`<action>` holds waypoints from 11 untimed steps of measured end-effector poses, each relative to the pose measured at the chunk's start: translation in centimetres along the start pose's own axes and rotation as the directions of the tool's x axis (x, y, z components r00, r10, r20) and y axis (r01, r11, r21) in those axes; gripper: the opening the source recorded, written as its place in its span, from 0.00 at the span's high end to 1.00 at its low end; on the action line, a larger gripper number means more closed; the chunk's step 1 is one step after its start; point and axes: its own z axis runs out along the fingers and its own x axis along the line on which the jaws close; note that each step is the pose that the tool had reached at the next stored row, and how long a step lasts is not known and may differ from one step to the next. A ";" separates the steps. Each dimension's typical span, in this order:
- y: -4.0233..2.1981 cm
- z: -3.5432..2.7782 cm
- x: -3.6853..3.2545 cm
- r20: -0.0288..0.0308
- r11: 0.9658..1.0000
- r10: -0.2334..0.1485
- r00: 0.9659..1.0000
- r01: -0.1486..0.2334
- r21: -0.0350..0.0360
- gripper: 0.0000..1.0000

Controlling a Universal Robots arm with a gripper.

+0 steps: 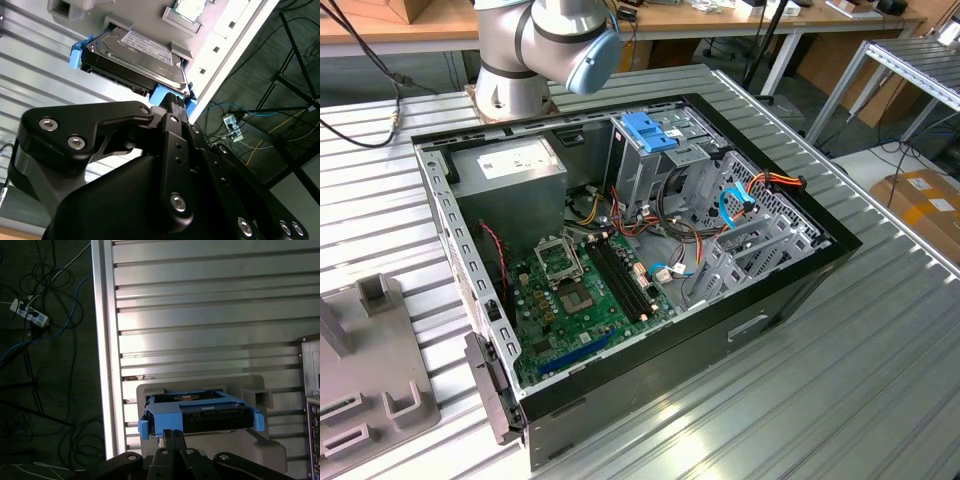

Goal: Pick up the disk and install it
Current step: 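Reach for the disk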

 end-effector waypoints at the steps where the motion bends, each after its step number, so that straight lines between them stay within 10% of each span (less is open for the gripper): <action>1: 0.01 -0.01 0.00 0.000 1.000 0.000 1.000 0.000 0.000 0.89; 11: 0.46 0.06 0.03 0.000 1.000 0.000 1.000 0.000 0.004 0.89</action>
